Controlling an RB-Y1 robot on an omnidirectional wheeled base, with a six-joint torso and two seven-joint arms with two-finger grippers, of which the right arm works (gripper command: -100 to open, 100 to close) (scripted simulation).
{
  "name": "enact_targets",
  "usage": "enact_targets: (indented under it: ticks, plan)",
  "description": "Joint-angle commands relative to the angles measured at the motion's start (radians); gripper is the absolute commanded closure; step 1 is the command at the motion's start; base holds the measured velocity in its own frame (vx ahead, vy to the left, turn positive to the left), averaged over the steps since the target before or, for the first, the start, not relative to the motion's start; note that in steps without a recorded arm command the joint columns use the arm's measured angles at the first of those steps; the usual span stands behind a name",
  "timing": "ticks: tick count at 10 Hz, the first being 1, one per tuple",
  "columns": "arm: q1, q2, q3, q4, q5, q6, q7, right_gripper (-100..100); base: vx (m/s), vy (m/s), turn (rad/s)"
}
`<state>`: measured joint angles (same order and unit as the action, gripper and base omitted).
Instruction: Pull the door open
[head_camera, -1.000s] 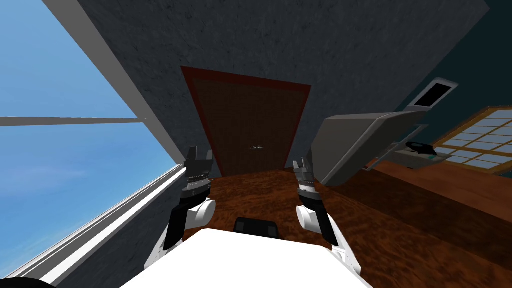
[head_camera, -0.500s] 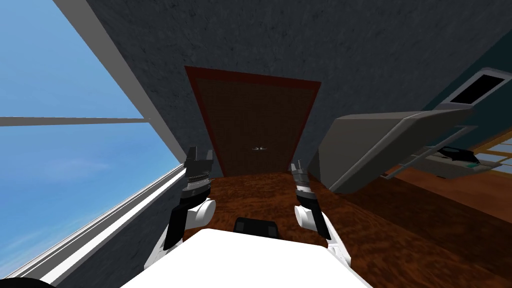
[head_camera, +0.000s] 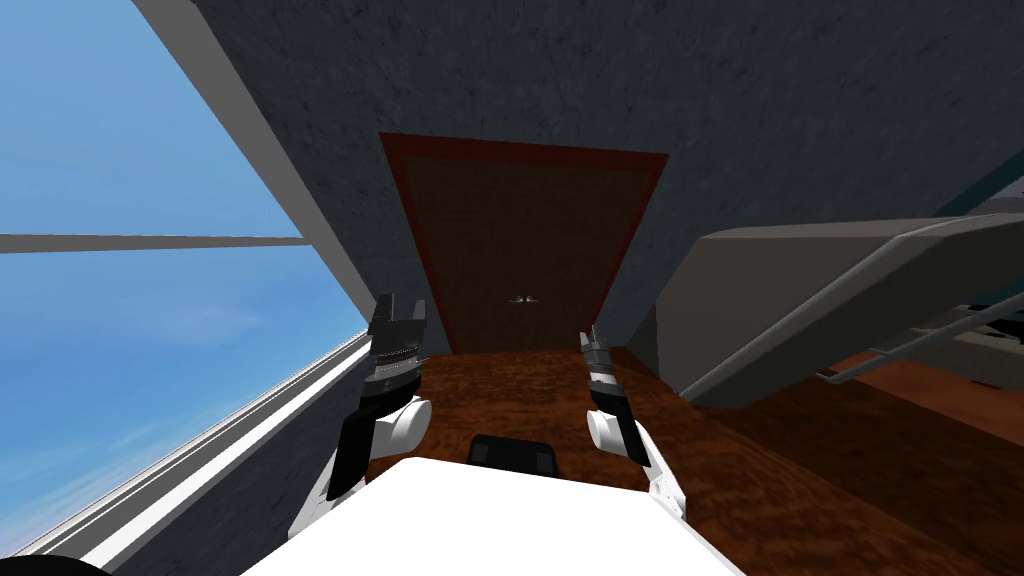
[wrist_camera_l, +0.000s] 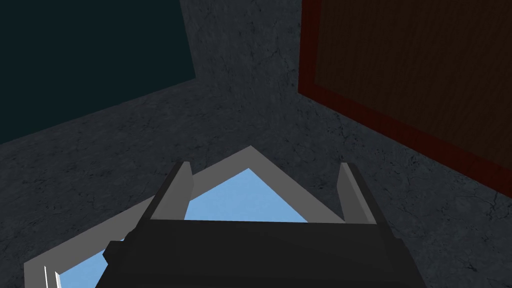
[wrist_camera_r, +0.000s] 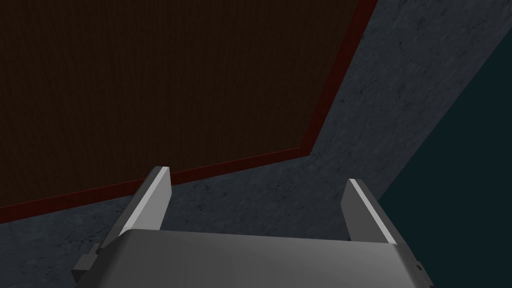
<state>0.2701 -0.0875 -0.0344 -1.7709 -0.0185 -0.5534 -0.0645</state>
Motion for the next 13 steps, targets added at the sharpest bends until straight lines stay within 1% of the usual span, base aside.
enact_targets:
  ticks: [1,2,4,6,7,8,9,13]
  plan:
    - [-0.018,-0.006,-0.005,0.05,-0.009,-0.011,0.002,-100,0.115,-0.001,0.124]
    - [-0.018,-0.006,-0.005,0.053,-0.009,-0.011,0.002,-100,0.063,-0.008,0.023]
    - [-0.041,-0.013,-0.012,0.121,-0.02,-0.027,0.005,-100,0.056,-0.011,0.079]
    - [-0.065,-0.02,-0.019,0.18,-0.031,-0.042,0.007,-100,0.093,-0.01,0.144]
    - [-0.065,-0.02,-0.019,0.193,-0.031,-0.042,0.007,-100,0.074,-0.009,0.04]
    - [-0.077,-0.023,-0.023,0.228,-0.036,-0.05,0.009,-100,0.06,0.002,0.066]
    - [-0.077,-0.023,-0.023,0.228,-0.036,-0.05,0.009,-100,0.044,0.0,0.042]
    - [-0.126,-0.036,-0.037,0.369,-0.059,-0.082,0.014,-100,0.081,-0.004,0.111]
